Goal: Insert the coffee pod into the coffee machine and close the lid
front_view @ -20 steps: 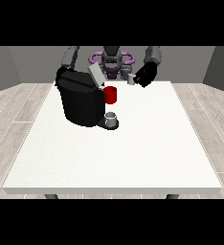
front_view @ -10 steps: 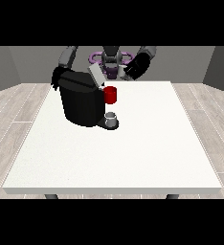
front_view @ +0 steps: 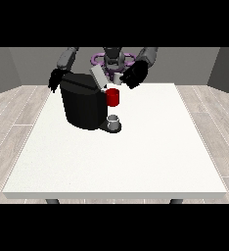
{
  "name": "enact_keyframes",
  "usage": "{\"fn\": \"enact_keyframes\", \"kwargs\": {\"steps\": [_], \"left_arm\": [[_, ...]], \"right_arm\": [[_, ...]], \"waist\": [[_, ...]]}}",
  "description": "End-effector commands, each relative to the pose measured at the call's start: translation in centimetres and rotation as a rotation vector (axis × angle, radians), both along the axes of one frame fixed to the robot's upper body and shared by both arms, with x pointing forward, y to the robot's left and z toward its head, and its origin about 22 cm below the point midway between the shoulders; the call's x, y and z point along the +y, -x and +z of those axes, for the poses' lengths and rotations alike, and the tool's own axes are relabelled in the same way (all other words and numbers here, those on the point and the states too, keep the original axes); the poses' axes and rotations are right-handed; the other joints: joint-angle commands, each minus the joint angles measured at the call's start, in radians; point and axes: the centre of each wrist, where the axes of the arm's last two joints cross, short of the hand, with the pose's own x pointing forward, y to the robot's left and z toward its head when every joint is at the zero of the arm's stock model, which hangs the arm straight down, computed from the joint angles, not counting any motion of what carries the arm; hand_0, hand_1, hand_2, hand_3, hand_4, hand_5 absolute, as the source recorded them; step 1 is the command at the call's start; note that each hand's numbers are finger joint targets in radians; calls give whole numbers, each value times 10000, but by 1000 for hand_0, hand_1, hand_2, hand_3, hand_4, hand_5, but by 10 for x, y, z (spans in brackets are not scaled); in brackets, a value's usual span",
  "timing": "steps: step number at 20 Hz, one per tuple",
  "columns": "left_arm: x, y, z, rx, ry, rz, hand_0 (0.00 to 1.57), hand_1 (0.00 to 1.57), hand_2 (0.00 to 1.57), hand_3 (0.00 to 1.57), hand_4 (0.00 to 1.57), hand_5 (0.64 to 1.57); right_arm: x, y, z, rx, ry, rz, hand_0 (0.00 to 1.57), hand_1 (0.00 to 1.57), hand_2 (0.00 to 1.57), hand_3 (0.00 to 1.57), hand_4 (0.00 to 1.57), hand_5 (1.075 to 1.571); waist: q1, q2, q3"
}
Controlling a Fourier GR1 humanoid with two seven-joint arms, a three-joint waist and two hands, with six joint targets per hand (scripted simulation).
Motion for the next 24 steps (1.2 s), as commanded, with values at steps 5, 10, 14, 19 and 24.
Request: {"fn": "enact_keyframes", "kwargs": {"steps": [5, 10, 14, 19, 24], "left_arm": [[12, -8, 26, -757, 605, 452, 1391, 1391, 1439, 1409, 605, 1571], [23, -13, 67, -1123, 774, 741, 1454, 1454, 1477, 1395, 596, 1571], [27, -14, 95, -1536, 845, 590, 1451, 1451, 1483, 1390, 609, 1571], [23, -15, 87, -1656, 84, 500, 1400, 1400, 1465, 1349, 658, 1571], [21, -15, 98, -1548, -217, 642, 1443, 1443, 1477, 1329, 700, 1571]], "right_arm": [[6, -6, 7, -811, 231, 1009, 0, 0, 0, 0, 0, 1571], [11, -13, 10, -915, 51, 1420, 0, 0, 0, 0, 183, 1571], [1, -18, 9, -1479, 198, 1166, 0, 0, 0, 0, 286, 1571], [-3, -34, 29, -1298, 321, 1164, 0, 0, 0, 0, 172, 1571], [-10, -33, 17, -1318, -48, 1109, 0, 0, 0, 0, 191, 1571]], "waist": [[-149, 893, 1], [-264, 1199, 2], [-369, 1865, 6], [-364, 2024, 3], [-291, 1931, 8]]}}
